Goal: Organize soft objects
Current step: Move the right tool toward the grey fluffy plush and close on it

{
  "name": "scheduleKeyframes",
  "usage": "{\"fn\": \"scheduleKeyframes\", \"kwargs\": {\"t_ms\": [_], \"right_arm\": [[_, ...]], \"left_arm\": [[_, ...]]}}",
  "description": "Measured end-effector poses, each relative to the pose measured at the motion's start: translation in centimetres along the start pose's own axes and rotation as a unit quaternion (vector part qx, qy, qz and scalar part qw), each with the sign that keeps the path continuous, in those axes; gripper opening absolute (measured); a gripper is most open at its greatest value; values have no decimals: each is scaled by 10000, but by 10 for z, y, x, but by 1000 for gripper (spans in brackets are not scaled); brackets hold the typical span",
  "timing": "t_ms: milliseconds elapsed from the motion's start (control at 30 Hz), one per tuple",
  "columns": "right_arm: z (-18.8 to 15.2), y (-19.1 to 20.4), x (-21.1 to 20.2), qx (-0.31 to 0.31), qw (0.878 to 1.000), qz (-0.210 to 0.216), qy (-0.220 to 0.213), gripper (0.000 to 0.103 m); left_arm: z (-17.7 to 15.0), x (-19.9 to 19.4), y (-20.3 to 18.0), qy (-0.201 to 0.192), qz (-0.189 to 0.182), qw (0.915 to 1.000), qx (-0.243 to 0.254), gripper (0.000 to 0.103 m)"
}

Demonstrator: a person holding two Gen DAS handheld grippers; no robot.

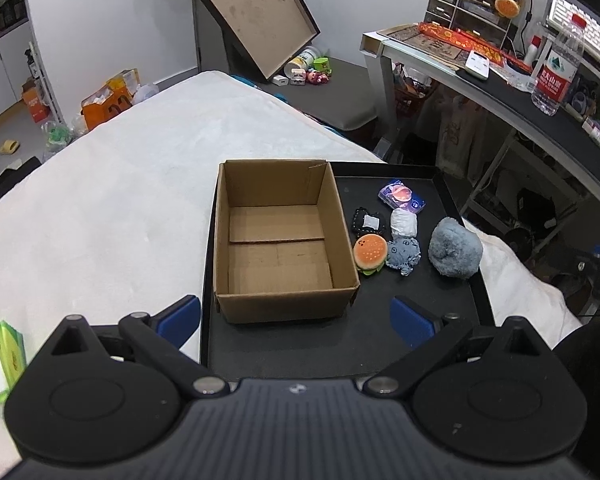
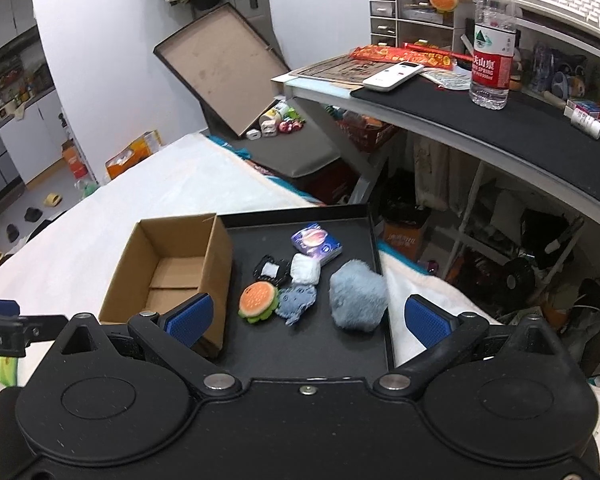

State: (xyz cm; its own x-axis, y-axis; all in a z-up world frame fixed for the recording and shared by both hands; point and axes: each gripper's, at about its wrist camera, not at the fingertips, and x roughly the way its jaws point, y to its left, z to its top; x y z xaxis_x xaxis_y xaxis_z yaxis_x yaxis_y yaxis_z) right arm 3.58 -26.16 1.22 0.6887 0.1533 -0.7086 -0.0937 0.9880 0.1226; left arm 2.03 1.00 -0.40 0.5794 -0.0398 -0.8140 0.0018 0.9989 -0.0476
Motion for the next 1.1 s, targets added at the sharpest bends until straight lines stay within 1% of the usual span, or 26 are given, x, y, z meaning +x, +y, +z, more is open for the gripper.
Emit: {"fn": "scheduleKeyframes", "kwargs": {"t_ms": [100, 233, 367, 533, 700, 833, 1100], "right_arm": [[1, -4, 5, 17, 10000, -31, -28, 103], [2, -7, 14, 50, 9997, -242, -84, 103], [6, -10, 24, 133, 9994, -305, -90, 103], [8, -15, 42, 297, 9991, -267, 105, 103], [11, -16, 57, 179, 9986, -465, 190, 103], [14, -21, 70, 285, 9981, -439, 315, 103], [15, -23, 97, 278, 9971, -408, 575, 103]], "left_arm": [[2, 5, 1, 9, 13, 10000, -8, 100], [7, 14, 6, 72, 58, 9999, -88, 100], [12, 24, 12, 120, 121, 9998, -143, 100], [18, 36, 17, 209, 145, 9995, -212, 100], [25, 51, 21, 294, 160, 9991, -267, 99], [29, 63, 27, 351, 235, 9985, -347, 99], [31, 85, 43, 536, 400, 9962, -558, 98]]}}
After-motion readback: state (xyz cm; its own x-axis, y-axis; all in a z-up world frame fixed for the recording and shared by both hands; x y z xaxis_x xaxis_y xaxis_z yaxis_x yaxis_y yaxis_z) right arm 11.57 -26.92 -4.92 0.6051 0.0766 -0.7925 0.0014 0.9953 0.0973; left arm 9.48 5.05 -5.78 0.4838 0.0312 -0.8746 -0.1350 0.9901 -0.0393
